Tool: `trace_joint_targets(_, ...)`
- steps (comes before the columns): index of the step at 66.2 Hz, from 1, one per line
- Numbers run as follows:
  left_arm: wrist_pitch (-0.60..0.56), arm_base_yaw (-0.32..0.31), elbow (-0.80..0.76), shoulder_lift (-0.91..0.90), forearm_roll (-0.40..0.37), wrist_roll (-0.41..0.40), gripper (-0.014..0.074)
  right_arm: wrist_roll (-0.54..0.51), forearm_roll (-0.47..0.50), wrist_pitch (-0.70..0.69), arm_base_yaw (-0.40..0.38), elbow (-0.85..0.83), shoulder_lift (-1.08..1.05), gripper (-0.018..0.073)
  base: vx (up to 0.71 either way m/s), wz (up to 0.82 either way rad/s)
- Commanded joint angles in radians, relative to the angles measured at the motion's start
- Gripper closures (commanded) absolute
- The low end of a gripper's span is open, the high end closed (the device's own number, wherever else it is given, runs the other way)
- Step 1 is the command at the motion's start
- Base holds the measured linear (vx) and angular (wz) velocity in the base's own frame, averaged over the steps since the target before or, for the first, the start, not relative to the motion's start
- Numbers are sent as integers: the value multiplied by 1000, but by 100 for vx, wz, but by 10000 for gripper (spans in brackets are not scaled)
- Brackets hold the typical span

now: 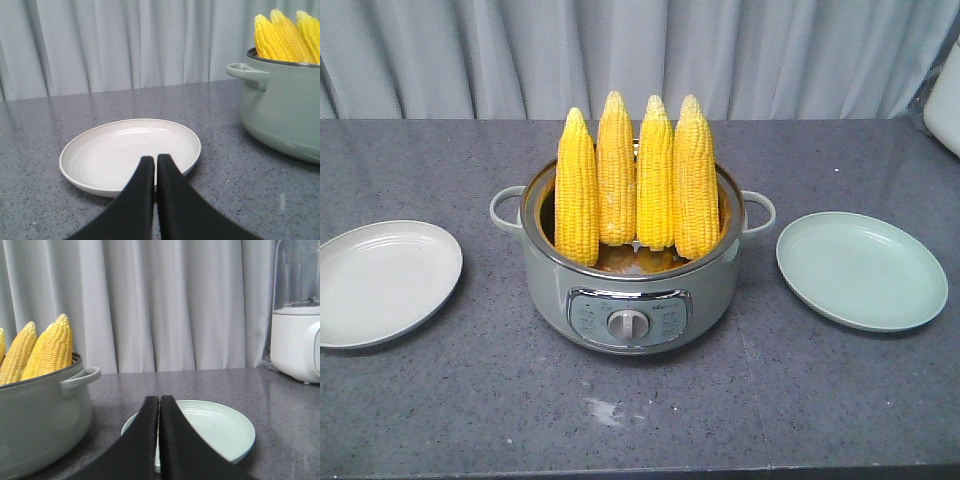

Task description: Distribute corn equally

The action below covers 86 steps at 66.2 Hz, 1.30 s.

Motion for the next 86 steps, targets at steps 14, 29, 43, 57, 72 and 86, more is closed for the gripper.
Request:
trace_joint_targets(14, -83, -2, 15, -17, -10, -7, 603, 0, -7, -74, -5, 8, -1, 570, 0, 0)
trace_joint_targets(29, -82, -2, 15, -17, -10, -7, 603, 0, -2, -75, -5, 8, -1, 570, 0, 0)
trace_joint_targets(43, -100, -2, 1, -17, -10, -11, 603, 15, 12, -74, -5, 0, -1, 570, 0, 0)
trace_joint_targets(57, -64, -2, -134, 15, -11, -91, 603, 20, 49, 88, -5, -126, 25, 570, 0, 0)
trace_joint_targets(72, 196, -2, -465, 259, -8, -140, 603, -8, 44, 288, -5, -399, 192, 570, 0, 0)
trace_joint_targets(86, 472, -2, -799, 545, -6, -139, 603, -26, 41, 549, -5, -676, 412, 570, 0, 0)
